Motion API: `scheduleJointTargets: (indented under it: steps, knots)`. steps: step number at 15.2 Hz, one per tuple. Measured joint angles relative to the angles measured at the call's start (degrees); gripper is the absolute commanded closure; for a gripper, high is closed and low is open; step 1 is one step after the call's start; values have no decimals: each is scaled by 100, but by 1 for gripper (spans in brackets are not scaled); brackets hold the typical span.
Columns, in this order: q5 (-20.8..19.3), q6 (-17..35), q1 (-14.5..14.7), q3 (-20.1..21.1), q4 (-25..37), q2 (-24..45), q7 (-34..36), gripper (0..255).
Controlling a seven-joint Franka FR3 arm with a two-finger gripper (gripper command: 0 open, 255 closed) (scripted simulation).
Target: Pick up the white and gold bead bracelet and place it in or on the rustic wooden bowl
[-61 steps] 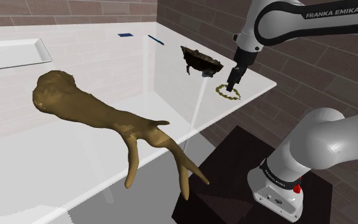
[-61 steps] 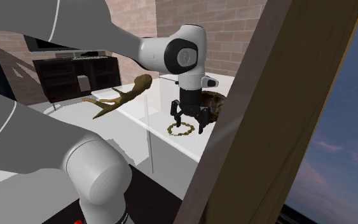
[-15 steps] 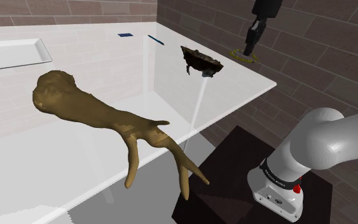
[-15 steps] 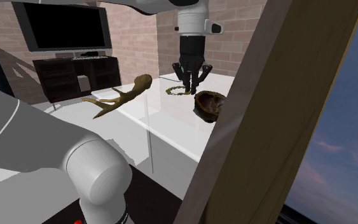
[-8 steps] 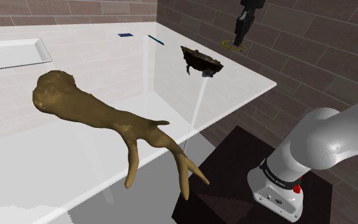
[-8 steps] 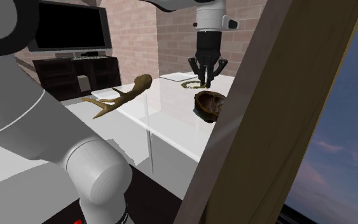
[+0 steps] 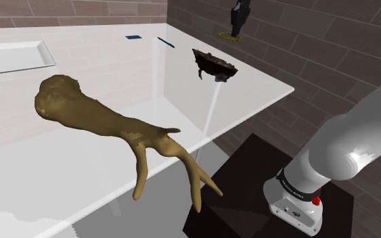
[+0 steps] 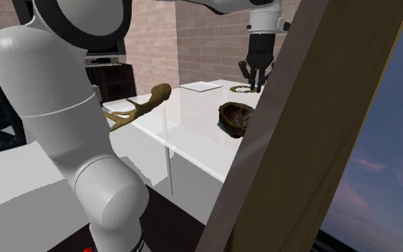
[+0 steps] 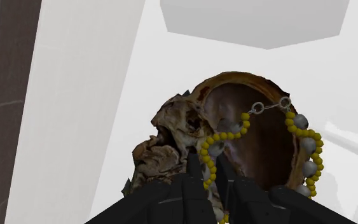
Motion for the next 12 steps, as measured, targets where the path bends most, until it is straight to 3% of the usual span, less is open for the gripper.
scheduleJointTargets:
  steps: [6,12]
  knots:
    - [278,-312,-118,-157,1731,1449,-274,255]
    - [278,88,-121,-160,1340,1456,-288,255]
